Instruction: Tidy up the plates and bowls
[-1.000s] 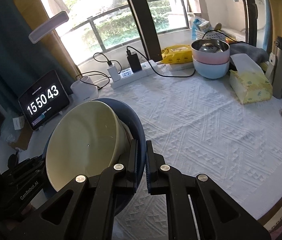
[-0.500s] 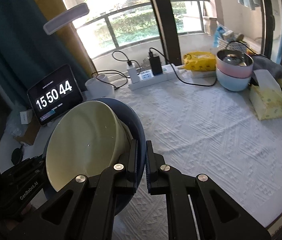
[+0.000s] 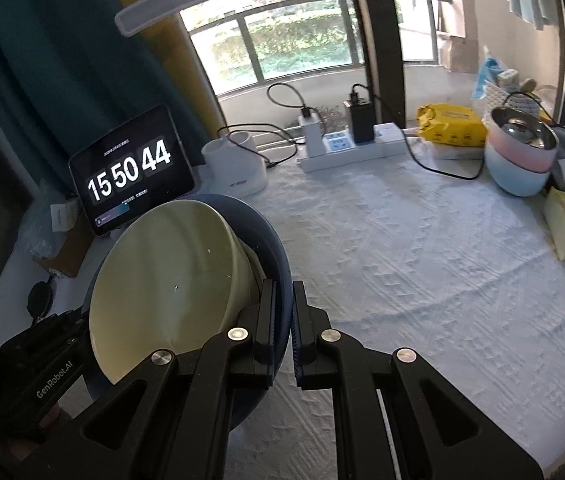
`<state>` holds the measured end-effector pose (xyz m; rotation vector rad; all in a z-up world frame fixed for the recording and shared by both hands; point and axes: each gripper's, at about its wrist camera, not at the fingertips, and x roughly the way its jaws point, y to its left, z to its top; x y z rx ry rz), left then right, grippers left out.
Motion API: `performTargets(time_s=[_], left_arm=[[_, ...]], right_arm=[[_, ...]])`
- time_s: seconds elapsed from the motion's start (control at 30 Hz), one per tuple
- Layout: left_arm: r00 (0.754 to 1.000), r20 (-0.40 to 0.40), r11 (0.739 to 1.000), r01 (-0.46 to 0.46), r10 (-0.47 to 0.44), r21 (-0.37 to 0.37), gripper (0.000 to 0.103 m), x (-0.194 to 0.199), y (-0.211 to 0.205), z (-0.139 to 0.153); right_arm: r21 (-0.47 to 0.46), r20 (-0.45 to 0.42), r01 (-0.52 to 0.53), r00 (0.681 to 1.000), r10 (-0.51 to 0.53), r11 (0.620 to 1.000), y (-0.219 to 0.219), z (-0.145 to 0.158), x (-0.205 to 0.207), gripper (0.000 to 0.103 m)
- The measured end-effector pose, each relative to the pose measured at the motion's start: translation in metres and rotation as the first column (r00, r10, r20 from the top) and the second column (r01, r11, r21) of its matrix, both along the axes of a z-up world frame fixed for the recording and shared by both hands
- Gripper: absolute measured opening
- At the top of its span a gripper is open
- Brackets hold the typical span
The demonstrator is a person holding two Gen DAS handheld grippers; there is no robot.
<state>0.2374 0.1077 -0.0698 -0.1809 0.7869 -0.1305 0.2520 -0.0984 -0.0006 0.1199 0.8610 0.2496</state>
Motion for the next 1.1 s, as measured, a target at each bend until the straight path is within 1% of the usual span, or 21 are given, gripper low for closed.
performTargets(time_s=[0.27, 0.53, 0.67, 0.8, 0.93, 1.1], left_arm=[[0.999, -0.022, 0.999, -0.04, 0.04, 0.004, 0.011, 0.01, 0.024, -0.012], [0.997, -0.045, 0.998, -0.066, 0.066, 0.001, 0.011, 0.02, 0.037, -0.024], [0.997, -0.042, 0.998, -0.064, 0.064, -0.003, 0.011, 0.025, 0.038, -0.022], [0.997, -0.039, 0.998, -0.059, 0.059, 0.01, 0.012, 0.029, 0.034, -0.022], [0.998, -0.035, 0.998, -0.06, 0.06, 0.004, 0.012, 0.031, 0.033, -0.023], [0.998, -0.023, 0.998, -0.059, 0.06, 0.02, 0.012, 0.031, 0.03, -0.023]], right_arm=[[-0.012, -0.026, -0.04, 0.999, 0.04, 0.999, 0.026, -0.013, 0.017, 0.009], [-0.013, -0.069, -0.062, 0.996, 0.061, 0.998, 0.044, -0.031, 0.032, 0.009], [-0.004, -0.08, -0.058, 0.995, 0.058, 0.998, 0.043, -0.034, 0.039, 0.009], [0.001, -0.097, -0.049, 0.994, 0.049, 0.999, 0.041, -0.037, 0.044, 0.01], [0.002, -0.092, -0.048, 0.995, 0.048, 0.999, 0.039, -0.038, 0.045, 0.01], [0.003, -0.081, -0.042, 0.996, 0.042, 0.999, 0.037, -0.038, 0.045, 0.011]])
